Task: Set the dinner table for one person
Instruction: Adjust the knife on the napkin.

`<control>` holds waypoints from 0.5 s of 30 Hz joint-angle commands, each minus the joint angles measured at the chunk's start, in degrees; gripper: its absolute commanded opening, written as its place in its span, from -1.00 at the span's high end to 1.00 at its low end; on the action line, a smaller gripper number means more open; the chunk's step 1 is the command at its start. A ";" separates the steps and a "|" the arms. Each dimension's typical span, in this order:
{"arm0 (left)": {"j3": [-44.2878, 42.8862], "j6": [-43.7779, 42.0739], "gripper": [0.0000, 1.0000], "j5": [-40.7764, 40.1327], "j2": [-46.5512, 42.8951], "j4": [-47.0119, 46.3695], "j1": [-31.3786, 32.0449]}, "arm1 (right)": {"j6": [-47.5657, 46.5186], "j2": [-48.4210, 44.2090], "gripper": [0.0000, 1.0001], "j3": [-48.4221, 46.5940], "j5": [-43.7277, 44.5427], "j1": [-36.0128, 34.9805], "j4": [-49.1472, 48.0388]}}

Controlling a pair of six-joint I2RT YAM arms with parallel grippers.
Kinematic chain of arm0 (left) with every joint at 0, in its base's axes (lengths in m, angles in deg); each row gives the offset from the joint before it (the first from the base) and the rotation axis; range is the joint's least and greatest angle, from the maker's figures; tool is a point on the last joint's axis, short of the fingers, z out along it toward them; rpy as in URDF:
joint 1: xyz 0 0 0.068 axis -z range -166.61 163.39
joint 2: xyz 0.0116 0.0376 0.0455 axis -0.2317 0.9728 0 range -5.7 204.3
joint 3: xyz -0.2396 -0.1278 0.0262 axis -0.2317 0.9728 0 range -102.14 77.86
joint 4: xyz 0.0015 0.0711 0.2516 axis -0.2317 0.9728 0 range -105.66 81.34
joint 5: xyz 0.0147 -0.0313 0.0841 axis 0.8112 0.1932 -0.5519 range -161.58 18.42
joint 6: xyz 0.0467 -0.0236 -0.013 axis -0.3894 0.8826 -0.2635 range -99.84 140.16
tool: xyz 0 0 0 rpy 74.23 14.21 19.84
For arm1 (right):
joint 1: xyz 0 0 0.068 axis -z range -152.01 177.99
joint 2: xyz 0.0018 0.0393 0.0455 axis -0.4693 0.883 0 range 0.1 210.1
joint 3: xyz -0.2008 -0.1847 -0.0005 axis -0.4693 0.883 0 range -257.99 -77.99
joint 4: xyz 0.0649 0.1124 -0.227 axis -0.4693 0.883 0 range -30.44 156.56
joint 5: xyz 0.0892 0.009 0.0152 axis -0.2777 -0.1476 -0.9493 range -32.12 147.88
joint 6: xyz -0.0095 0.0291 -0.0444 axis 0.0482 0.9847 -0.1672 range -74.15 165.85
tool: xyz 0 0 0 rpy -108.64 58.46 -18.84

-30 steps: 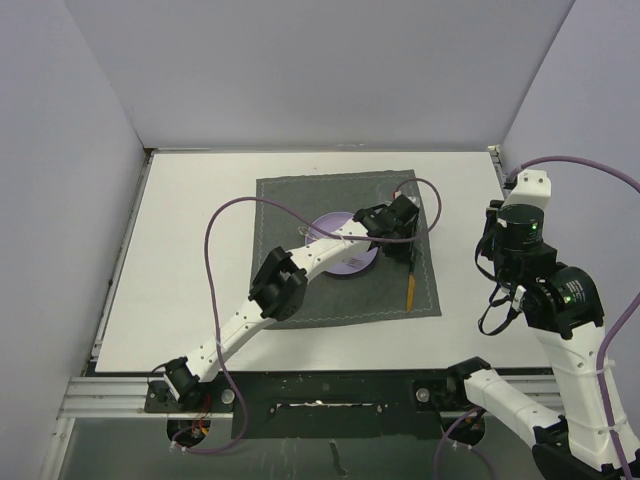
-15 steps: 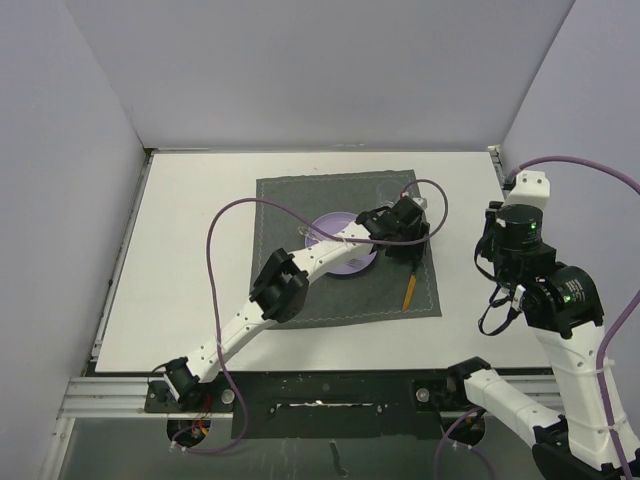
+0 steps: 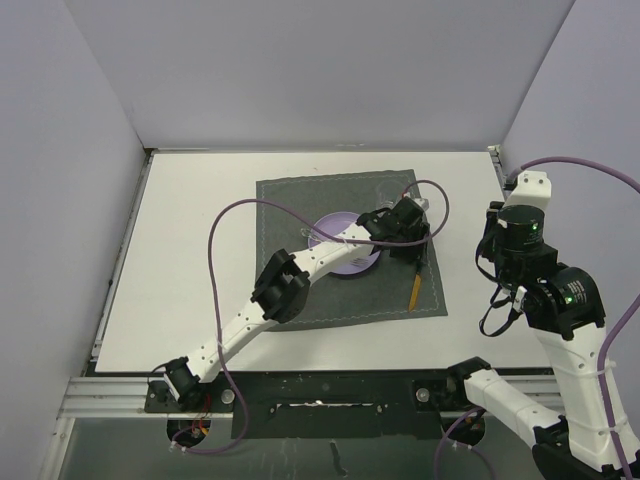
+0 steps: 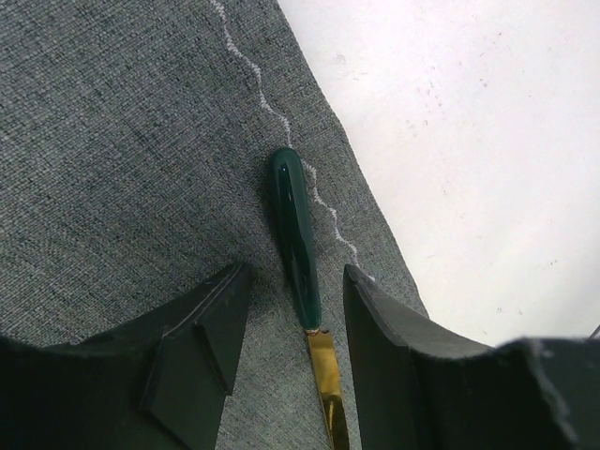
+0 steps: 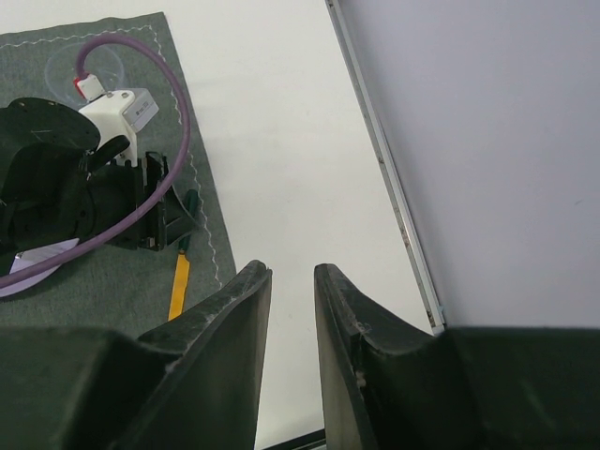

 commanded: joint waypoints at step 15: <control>21.10 -2.13 0.02 -7.19 -8.50 3.18 1.93 | 0.27 -0.60 0.45 -2.48 1.50 -0.48 0.30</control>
